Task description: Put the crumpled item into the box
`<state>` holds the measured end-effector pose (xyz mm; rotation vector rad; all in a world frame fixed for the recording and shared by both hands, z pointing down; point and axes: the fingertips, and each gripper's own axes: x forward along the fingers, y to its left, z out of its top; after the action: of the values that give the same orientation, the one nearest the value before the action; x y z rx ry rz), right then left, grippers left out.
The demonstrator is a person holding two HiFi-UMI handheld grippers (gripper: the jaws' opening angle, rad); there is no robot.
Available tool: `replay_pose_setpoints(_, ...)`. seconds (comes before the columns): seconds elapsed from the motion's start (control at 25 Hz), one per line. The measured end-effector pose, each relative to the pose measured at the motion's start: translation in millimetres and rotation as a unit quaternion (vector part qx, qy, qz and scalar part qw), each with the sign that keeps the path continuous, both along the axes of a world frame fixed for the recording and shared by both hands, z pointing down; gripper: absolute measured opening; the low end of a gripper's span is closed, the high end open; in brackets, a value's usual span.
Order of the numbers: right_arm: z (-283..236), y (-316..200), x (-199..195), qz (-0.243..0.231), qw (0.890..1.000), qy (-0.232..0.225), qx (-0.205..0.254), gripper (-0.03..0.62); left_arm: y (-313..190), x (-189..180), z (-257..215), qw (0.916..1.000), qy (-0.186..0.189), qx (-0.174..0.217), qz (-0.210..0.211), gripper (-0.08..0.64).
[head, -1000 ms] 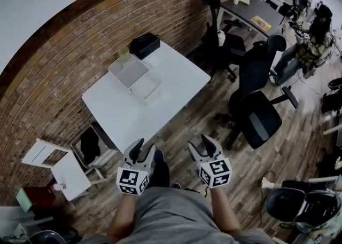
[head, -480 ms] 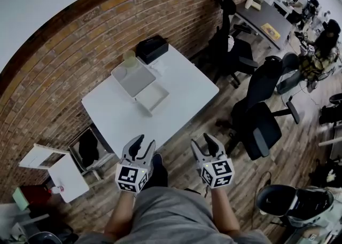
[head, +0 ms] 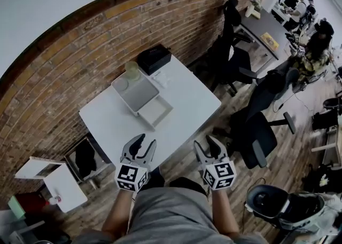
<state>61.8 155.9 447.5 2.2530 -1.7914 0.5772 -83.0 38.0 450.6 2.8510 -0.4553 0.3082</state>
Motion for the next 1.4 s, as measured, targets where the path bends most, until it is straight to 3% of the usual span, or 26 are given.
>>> replay_pose_setpoints(0.16, -3.9, -18.0, 5.1, 0.002, 1.000, 0.001, 0.003, 0.215, -16.3, 12.2, -2.7, 0.9998, -0.004, 0.005, 0.017, 0.155)
replay_pose_setpoints(0.44, 12.0, -45.4, 22.7, -0.011, 1.000, 0.000, -0.013, 0.212, -32.1, 20.3, 10.9, 0.9999, -0.010, -0.012, 0.001, 0.155)
replay_pose_setpoints(0.76, 28.1, -108.4, 50.4, -0.072, 0.997, 0.013, -0.024, 0.207, -70.6, 32.9, 21.4, 0.9980, -0.016, -0.025, -0.056, 0.155)
replay_pose_setpoints(1.2, 55.4, -186.5, 90.3, -0.134, 0.990, 0.031, -0.038, 0.204, -104.4, 63.8, 28.7, 0.9950, -0.039, -0.026, -0.088, 0.155)
replay_pose_setpoints(1.4, 76.0, -217.2, 113.8, -0.148, 0.987, 0.014, -0.053, 0.204, -113.5, 73.4, 35.5, 0.9932, -0.056, -0.028, -0.098, 0.155)
